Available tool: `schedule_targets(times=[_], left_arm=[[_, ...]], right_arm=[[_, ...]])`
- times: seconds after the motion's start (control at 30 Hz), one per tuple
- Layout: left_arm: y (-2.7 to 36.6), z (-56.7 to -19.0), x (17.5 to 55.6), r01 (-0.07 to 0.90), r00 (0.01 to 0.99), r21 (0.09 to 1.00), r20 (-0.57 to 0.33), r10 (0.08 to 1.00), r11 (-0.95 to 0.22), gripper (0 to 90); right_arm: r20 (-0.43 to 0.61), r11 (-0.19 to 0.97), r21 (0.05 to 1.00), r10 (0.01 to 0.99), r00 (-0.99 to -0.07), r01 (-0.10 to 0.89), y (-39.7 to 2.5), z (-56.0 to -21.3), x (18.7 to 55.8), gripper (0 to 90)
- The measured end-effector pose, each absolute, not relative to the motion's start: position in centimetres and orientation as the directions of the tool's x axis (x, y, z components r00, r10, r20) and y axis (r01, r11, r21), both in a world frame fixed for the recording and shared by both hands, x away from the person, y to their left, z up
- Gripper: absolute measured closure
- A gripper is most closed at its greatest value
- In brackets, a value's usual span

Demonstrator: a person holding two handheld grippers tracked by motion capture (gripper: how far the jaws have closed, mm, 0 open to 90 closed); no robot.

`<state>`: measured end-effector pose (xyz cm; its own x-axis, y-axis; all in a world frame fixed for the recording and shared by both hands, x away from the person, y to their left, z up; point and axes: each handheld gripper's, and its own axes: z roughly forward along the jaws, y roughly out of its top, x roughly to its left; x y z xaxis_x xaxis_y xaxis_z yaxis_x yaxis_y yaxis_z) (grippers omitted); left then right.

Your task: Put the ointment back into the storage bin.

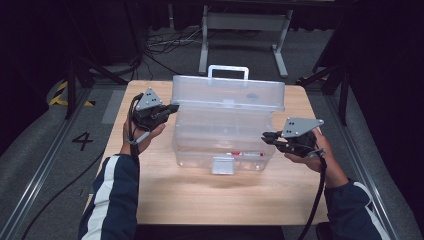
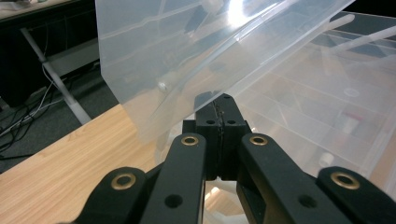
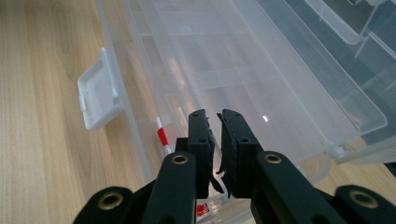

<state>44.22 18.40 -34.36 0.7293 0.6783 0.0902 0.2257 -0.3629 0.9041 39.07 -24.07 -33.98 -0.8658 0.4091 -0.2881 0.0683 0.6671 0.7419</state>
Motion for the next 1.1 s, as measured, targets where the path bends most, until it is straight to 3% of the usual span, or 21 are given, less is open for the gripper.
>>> schedule_targets(times=[0.6, 1.1], left_arm=[[18.2, -34.9, 43.3, 0.224, 0.741, 0.885, 0.118, 0.661, -0.409, 90.0], [18.1, -35.8, 40.8, 0.212, 0.766, 0.867, 0.138, 0.628, -0.45, 90.0]], right_arm=[[-0.302, 0.634, 0.767, 0.495, -0.815, 0.102, -26.9, -33.9, 38.4, 81.5], [-0.286, 0.643, 0.756, 0.494, -0.821, 0.124, -26.6, -34.7, 39.0, 79.6]])
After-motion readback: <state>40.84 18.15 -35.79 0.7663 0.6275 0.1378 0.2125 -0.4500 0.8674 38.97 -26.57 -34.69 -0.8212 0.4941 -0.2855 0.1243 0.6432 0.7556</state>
